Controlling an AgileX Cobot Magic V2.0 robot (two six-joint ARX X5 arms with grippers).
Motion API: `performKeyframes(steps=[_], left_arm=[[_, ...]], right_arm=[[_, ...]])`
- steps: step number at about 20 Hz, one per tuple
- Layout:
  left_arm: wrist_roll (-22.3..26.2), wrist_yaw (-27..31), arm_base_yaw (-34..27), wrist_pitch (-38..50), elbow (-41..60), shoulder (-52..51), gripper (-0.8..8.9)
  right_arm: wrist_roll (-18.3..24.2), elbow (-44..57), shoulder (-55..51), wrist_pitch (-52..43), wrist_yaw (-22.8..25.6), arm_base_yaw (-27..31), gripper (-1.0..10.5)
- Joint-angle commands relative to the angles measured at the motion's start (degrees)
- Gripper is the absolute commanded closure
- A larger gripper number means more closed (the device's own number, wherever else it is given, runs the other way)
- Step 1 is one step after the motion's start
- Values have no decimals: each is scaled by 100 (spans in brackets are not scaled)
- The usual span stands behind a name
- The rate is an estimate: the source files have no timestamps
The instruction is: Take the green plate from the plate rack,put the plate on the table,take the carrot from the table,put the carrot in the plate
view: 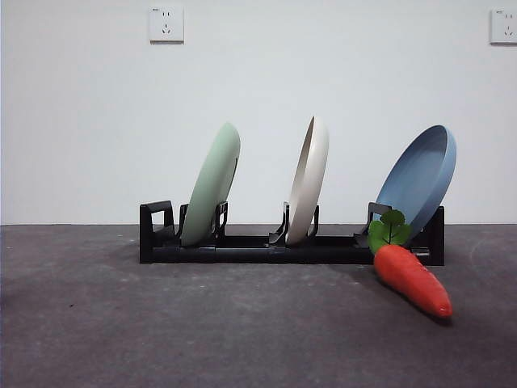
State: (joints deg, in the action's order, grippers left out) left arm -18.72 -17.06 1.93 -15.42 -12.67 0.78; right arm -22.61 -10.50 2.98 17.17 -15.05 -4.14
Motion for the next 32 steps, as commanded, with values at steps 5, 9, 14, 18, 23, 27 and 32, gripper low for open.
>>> performKeyframes(steps=[5,9,14,18,23,27,32], left_arm=[[33,-809,-11,-1056,-1156,354,820],[376,-1370,-9,-1567,-1700,800,819],[1001,-2111,-9,-2358,-2387,1469,820],[1620,-2387,-9,-3283,-2916,1950,820],[2203,-2354,-9,-4293,-3303,2356,817],[2173,-2354,-11,-4262,-3316,2396,411],[2173,-2354,-9,-4105,-3316,2398,207]], right_arm=[[868,-1849,1292,1403,-621,-13,959],[1554,-2774,2015,2472,-905,-17,959],[2302,-3766,2817,3744,-1233,-17,959],[2723,-4249,3268,4669,-1379,-17,958],[3047,-4334,3451,5368,-1351,-17,949],[2977,-4334,3451,5364,-1351,-17,672],[2892,-4334,3453,5362,-1349,-17,285]])
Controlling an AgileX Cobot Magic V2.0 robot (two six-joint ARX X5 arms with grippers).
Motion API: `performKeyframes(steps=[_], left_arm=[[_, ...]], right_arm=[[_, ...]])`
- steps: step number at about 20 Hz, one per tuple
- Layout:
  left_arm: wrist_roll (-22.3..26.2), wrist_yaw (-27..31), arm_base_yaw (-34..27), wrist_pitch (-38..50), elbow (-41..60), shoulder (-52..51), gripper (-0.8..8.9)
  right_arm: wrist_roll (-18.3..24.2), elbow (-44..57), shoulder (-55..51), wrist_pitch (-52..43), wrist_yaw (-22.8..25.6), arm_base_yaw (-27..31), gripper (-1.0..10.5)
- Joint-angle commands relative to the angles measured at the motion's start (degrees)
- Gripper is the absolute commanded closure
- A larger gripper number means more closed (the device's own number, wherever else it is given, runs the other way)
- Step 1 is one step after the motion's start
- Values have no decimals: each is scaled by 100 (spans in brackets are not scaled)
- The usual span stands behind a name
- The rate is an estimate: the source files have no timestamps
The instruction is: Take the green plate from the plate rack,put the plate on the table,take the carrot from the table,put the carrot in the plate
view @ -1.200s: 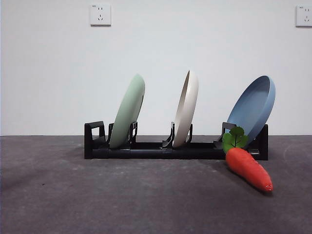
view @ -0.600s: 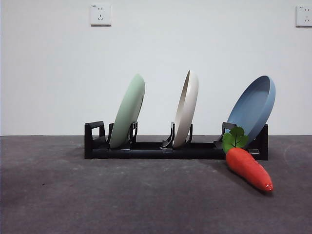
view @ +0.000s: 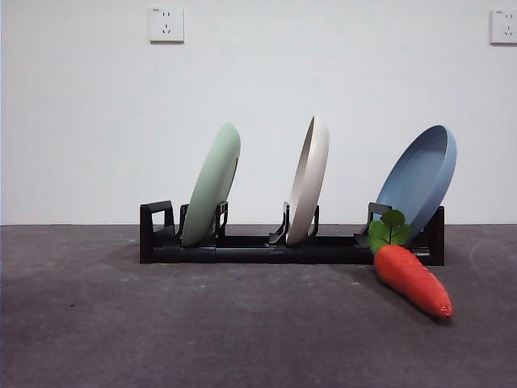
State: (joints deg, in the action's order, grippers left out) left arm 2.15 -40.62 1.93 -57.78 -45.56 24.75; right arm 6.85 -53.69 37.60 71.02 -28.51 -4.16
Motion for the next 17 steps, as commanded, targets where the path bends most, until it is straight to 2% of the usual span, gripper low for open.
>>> performKeyframes(steps=[1,5,11,17], left_arm=[[74,2,-9,238,-33,17,207],[42,2,-9,702,-229,289,207],[42,15,181,1917,-802,1755,219],[46,903,1099,3021,-1867,3956,219]], right_arm=[[-61,-15,-9,-24,-4,-15,285],[-101,-15,-9,-22,-4,-15,285],[-103,-15,129,-28,-4,-15,285],[-103,-15,323,-31,-4,-15,285]])
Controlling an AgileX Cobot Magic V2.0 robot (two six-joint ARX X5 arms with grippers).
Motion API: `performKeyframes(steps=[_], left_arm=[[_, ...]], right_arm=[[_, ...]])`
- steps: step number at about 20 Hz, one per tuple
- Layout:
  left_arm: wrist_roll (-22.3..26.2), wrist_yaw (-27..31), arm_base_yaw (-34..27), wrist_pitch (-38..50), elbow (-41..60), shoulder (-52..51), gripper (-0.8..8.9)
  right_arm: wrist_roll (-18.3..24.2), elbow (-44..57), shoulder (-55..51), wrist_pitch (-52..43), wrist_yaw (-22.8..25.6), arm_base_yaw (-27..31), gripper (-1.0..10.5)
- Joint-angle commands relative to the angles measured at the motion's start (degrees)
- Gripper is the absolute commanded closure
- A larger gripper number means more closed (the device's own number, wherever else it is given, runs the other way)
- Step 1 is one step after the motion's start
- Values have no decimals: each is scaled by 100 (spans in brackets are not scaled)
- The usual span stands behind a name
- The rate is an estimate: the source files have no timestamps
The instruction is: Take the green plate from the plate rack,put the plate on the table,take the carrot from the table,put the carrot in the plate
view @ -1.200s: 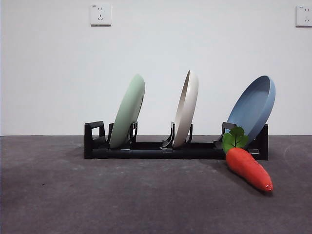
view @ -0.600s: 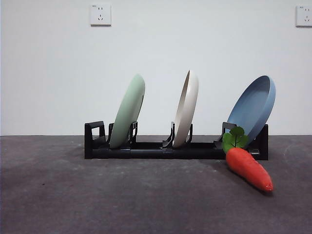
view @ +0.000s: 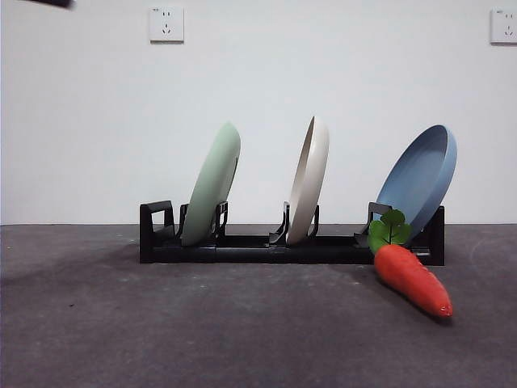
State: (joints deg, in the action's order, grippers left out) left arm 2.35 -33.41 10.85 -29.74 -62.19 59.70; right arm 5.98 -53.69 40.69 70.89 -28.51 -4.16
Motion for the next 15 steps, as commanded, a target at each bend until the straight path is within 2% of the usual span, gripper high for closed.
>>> performKeyframes(steps=[1,7,11,15], left_arm=[[37,380,354,407,-374,815,219],[81,1447,942,1687,-1073,2583,220],[90,1827,1132,2465,-1104,3340,220],[114,2140,1252,2730,-1104,3825,221]], right_arm=[[-15,-15,35,-15,-4,-15,285],[-59,-15,52,-11,-4,-13,285],[-59,-15,57,-11,-4,-13,286],[-59,-15,57,-11,-2,-13,286]])
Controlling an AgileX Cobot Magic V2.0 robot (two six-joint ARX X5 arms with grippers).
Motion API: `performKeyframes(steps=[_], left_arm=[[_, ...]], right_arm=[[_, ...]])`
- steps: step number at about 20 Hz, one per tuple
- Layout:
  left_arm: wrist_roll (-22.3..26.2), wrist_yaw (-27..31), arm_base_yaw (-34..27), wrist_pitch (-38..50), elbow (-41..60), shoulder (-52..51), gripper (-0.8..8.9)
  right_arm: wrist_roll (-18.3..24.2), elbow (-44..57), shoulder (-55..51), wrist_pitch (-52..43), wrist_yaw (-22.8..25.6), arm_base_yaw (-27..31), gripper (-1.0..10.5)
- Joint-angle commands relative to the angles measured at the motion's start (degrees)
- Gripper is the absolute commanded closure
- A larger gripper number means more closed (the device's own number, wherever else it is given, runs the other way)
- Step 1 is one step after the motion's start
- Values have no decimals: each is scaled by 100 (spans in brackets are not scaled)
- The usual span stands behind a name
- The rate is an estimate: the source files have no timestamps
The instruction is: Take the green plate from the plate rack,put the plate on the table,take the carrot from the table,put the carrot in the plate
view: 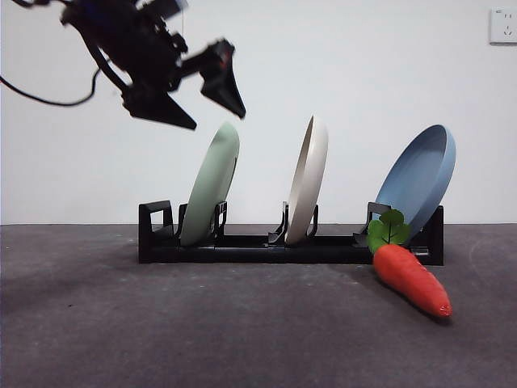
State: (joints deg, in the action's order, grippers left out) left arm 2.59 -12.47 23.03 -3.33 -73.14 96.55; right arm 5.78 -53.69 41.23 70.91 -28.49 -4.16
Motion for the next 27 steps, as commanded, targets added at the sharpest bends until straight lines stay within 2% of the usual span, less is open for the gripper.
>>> performKeyframes(steps=[1,2,4,5,9,13,14,19,27], left_arm=[[90,46,42,103,-9,221,223],[90,50,63,83,-9,282,287],[90,44,66,46,-9,315,529],[90,33,66,46,-9,315,600],[90,24,61,-153,-9,315,750],[85,-118,61,-232,-9,315,776],[72,-195,61,-227,-9,315,827],[-2,-461,61,-227,-9,313,822],[-446,-887,50,-22,-98,94,822]], right_arm=[[-37,-15,2,-13,-4,-13,286],[-39,-15,2,-13,-4,-13,286],[-37,-15,2,-13,-4,-13,286],[-37,-15,2,-13,-4,-13,286],[-37,-15,2,-13,-4,-13,286],[-37,-15,2,-13,-4,-13,286],[-37,-15,2,-13,-4,-13,286],[-35,-15,0,-13,-7,-13,286],[-35,-15,2,-13,-4,-13,286]])
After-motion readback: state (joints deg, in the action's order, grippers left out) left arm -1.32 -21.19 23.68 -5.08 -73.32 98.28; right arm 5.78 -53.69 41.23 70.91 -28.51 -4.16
